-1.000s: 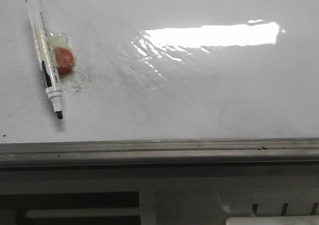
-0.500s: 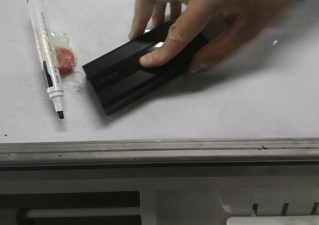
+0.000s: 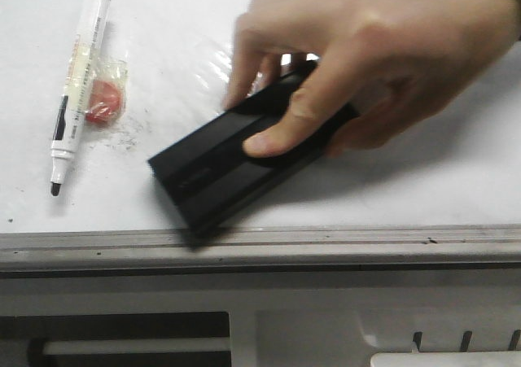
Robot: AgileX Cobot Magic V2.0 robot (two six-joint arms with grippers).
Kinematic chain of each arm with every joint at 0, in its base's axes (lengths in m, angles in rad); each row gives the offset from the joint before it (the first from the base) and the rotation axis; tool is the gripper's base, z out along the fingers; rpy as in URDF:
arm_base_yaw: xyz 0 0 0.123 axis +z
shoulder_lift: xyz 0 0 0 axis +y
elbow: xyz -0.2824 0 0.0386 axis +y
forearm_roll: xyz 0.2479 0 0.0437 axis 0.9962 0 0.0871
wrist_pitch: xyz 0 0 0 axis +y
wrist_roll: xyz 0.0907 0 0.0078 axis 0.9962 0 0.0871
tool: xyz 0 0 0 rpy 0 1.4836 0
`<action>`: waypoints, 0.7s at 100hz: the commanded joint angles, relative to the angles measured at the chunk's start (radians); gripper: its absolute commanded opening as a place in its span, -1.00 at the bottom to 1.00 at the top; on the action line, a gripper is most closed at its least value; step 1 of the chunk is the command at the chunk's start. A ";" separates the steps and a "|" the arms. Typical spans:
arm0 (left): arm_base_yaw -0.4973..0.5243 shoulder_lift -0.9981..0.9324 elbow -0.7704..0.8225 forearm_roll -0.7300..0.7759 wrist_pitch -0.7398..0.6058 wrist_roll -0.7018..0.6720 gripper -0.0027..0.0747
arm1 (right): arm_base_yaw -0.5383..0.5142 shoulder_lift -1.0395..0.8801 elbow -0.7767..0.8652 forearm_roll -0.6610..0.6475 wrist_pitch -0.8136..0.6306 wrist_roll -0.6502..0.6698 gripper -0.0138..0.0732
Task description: Write number 8 on whiteboard
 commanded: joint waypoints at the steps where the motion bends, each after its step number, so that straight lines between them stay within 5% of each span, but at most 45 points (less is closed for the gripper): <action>1: 0.065 -0.019 0.033 0.005 -0.051 0.006 -0.98 | 0.001 0.004 -0.026 -0.013 -0.082 -0.013 -0.83; 21: 0.121 -0.057 0.033 0.020 0.128 -0.009 -0.98 | 0.001 0.004 -0.026 -0.013 -0.082 -0.013 -0.83; 70: 0.121 -0.055 0.033 0.059 0.121 -0.056 -0.98 | 0.001 0.004 -0.026 -0.013 -0.082 -0.013 -0.83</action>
